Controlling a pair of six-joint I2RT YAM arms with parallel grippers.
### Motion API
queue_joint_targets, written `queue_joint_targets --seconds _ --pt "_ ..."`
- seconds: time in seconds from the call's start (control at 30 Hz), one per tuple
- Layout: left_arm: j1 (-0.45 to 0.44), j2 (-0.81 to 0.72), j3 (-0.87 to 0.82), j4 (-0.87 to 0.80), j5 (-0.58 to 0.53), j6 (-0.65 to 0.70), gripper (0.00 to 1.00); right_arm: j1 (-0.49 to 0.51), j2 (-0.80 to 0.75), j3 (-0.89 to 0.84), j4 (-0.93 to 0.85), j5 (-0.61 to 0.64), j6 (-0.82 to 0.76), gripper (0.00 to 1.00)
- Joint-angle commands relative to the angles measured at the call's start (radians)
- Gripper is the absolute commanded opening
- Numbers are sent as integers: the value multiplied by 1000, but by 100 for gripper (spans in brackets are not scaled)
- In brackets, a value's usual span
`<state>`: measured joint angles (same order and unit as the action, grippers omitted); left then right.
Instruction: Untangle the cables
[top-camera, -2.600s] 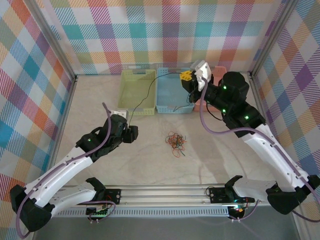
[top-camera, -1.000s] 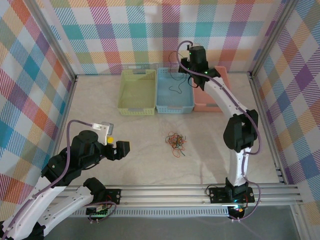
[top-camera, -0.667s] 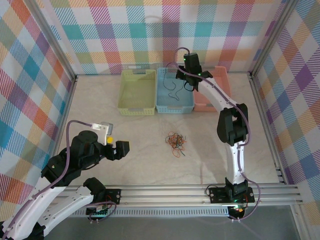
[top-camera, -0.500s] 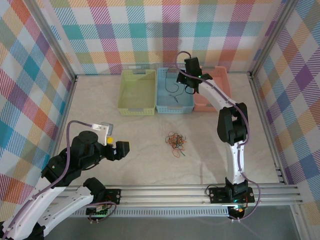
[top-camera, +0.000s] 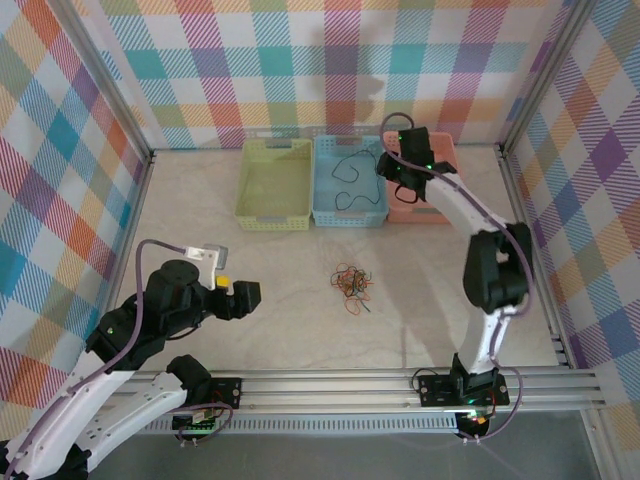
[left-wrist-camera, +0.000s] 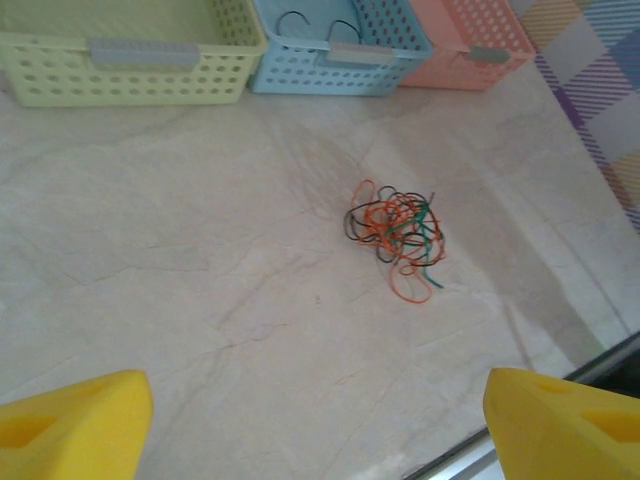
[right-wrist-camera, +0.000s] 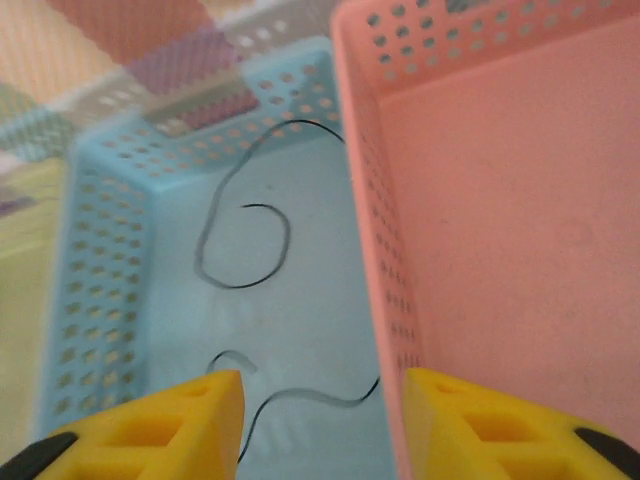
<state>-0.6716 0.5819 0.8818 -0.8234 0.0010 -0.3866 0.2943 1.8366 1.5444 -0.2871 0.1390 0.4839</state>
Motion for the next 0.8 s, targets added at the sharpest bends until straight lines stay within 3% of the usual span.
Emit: queue_joint_targets --seconds 0.0,0.17,0.33,0.6,0.77 --pt "3 52 -46 154 127 -70 83 8 -207 -160 139 -61 -12 46" --pt "-49 226 -75 310 174 -108 74 14 -480 -518 359 -127 1 41" --pt "-176 478 -22 425 158 -98 69 16 -615 -750 417 -112 -9 37" --pt "-337 895 190 449 77 -74 63 17 -604 -922 537 -132 31 28" --pt "-369 1079 342 370 5 -56 55 15 -571 -970 611 -52 -5 22"
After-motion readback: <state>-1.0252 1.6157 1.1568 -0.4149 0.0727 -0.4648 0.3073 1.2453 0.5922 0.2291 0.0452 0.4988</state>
